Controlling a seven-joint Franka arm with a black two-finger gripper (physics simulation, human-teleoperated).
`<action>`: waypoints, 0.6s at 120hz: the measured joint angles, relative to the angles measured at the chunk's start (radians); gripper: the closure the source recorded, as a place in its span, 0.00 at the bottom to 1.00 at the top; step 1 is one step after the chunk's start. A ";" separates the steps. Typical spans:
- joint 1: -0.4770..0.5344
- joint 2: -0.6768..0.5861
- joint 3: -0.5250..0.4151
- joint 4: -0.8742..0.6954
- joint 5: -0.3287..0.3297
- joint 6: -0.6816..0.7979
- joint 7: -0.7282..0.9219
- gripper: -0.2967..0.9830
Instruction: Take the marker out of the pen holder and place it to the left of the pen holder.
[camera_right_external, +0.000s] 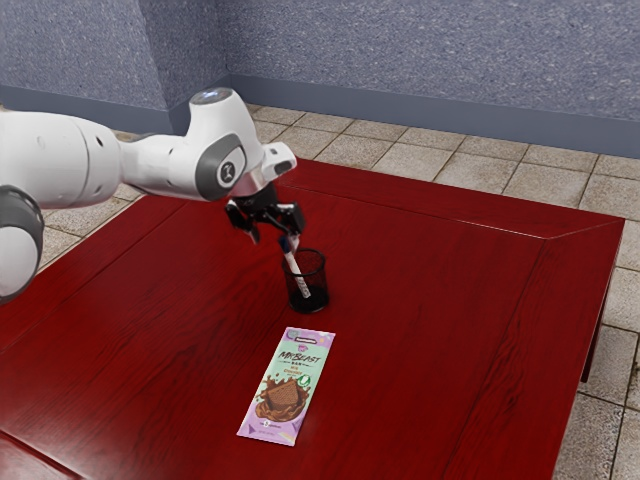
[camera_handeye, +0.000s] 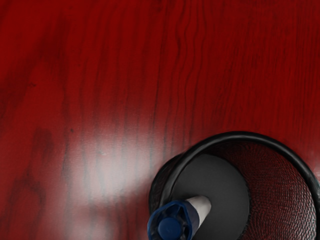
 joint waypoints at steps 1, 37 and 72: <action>0.000 0.001 0.000 0.001 -0.001 0.003 0.001 0.30; 0.001 0.020 0.000 0.001 -0.038 0.052 0.019 0.50; 0.001 0.024 -0.001 -0.007 -0.107 0.062 0.030 0.62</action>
